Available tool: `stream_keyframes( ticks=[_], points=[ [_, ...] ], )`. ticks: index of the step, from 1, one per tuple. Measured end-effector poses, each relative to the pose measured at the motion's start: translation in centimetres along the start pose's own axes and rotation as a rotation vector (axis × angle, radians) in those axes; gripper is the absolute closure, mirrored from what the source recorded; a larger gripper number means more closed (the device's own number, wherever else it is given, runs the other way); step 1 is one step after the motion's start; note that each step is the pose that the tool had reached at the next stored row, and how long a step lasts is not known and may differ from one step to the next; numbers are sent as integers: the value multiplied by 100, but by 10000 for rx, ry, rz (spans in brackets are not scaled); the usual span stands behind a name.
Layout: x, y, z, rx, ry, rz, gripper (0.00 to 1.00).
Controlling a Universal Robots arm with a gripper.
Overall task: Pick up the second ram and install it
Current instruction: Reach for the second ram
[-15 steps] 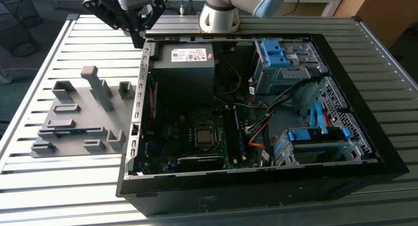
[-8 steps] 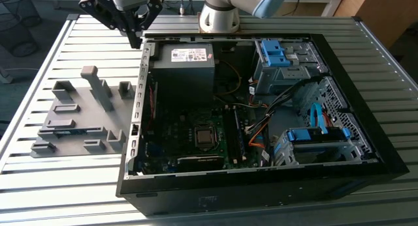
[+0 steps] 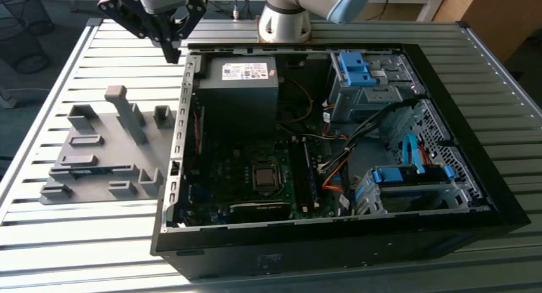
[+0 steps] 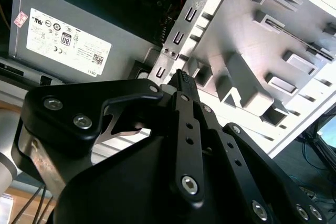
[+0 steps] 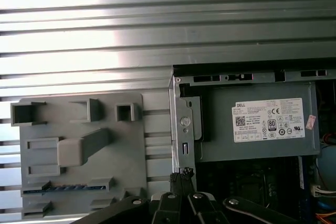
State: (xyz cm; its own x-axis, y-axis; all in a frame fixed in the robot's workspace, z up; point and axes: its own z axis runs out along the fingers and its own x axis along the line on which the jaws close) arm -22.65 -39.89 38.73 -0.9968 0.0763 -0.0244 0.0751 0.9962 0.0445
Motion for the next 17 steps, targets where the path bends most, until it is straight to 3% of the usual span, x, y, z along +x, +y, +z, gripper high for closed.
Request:
stream_keyframes(
  ticks=[17],
  points=[
    [91,-7,6,0,0,-1,89]
  ],
)
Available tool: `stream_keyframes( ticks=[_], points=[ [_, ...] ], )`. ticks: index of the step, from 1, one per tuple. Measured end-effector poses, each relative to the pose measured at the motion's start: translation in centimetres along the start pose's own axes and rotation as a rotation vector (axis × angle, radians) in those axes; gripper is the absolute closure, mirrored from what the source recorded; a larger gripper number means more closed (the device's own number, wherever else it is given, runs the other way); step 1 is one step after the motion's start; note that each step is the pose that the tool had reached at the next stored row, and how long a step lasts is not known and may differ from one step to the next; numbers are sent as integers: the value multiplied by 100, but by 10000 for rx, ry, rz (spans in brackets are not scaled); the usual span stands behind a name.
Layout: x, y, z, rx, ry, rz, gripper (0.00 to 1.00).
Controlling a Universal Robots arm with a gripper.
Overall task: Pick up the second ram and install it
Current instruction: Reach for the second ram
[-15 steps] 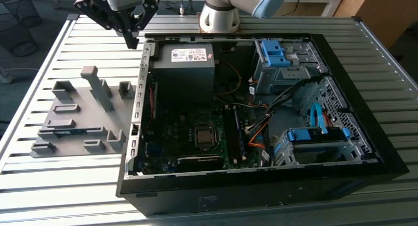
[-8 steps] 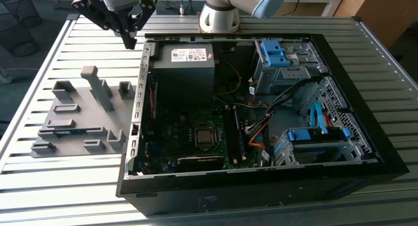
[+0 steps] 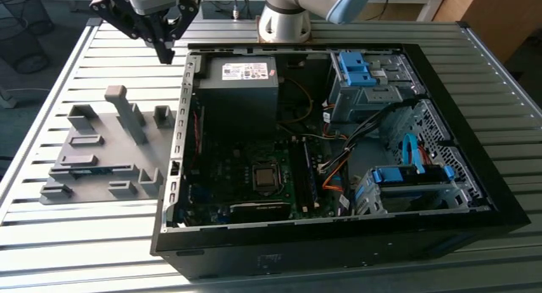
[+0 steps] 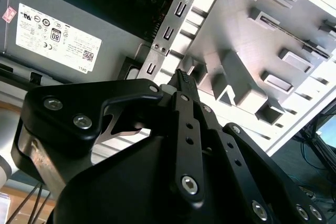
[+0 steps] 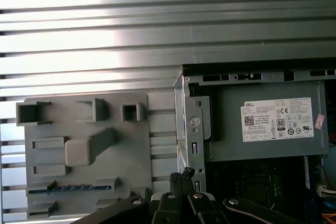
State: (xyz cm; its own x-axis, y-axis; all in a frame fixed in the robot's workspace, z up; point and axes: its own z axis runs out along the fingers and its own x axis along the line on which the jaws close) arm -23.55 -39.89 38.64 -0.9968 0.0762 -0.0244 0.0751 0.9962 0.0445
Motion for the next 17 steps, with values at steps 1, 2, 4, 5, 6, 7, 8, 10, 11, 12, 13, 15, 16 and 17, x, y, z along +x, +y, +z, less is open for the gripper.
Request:
stream_keyframes(
  ticks=[1,2,4,5,6,7,8,10,11,12,13,15,16,17],
  points=[
    [6,-1,0,0,0,0,89],
    [14,-1,1,0,0,0,89],
    [33,-3,1,0,-1,0,89],
    [44,-4,1,-1,-1,0,89],
    [54,-4,1,0,0,1,89],
    [63,-5,1,0,-1,1,89],
    [71,-5,1,-1,-1,1,89],
    [87,-7,1,0,-1,0,89],
    [93,-7,1,0,-1,1,89],
    [100,-8,1,0,-1,0,89],
    [108,-8,0,0,0,0,89],
    [110,-8,2,-2,42,0,89],
    [112,-8,2,-2,86,4,89],
    [115,-9,2,-2,132,7,89]
  ],
)
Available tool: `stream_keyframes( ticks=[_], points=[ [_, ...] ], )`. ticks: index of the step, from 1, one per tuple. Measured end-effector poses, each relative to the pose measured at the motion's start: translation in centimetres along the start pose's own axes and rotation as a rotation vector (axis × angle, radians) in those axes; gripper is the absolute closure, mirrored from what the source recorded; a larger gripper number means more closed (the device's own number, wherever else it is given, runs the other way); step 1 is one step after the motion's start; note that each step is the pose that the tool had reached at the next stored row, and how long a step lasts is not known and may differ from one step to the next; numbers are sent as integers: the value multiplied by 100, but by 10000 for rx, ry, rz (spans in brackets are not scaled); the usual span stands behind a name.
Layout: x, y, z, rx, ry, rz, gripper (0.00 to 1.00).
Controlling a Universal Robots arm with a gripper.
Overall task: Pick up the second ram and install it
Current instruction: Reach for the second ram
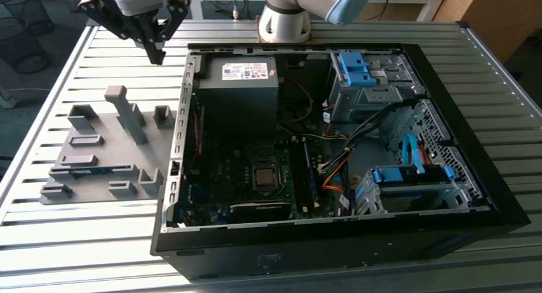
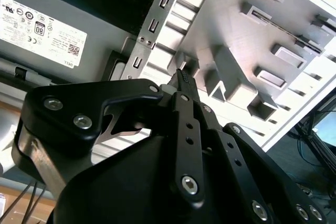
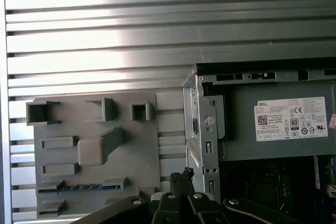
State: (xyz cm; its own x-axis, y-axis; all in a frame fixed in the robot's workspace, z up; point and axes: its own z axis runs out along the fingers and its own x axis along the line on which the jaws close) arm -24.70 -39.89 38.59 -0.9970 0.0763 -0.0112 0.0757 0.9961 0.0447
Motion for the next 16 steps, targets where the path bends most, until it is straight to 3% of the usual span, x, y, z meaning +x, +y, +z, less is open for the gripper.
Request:
stream_keyframes(
  ticks=[2,6,16],
  points=[
    [6,0,0,1,88,4,89],
    [30,-3,0,-2,180,8,89],
    [209,-30,-1,-4,182,8,89]
  ],
)
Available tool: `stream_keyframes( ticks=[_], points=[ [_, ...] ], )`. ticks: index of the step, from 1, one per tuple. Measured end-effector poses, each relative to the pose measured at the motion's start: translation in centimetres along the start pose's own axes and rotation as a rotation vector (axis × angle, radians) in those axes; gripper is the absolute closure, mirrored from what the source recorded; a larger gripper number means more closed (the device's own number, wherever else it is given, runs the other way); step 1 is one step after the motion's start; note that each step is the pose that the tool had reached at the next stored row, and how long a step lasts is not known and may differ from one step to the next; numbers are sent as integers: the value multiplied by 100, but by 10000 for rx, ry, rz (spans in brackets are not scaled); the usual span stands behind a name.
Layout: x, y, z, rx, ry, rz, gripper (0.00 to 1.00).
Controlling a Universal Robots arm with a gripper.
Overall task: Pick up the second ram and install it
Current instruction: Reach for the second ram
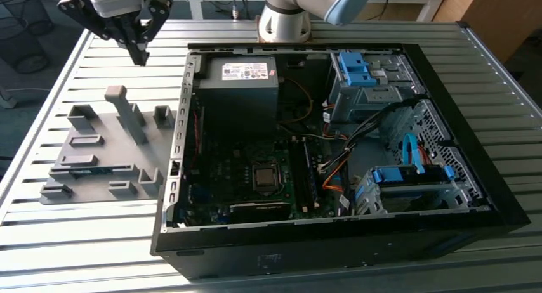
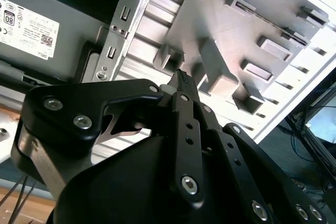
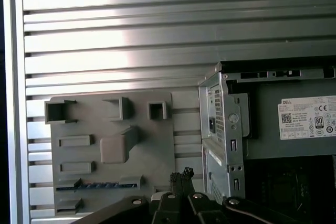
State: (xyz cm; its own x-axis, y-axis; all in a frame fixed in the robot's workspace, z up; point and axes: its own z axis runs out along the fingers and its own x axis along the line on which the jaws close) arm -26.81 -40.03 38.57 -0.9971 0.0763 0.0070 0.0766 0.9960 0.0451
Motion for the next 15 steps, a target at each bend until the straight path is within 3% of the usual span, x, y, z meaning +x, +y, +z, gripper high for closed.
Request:
stream_keyframes(
  ticks=[15],
  points=[
    [156,-68,3,1,7,-162,89]
  ],
)
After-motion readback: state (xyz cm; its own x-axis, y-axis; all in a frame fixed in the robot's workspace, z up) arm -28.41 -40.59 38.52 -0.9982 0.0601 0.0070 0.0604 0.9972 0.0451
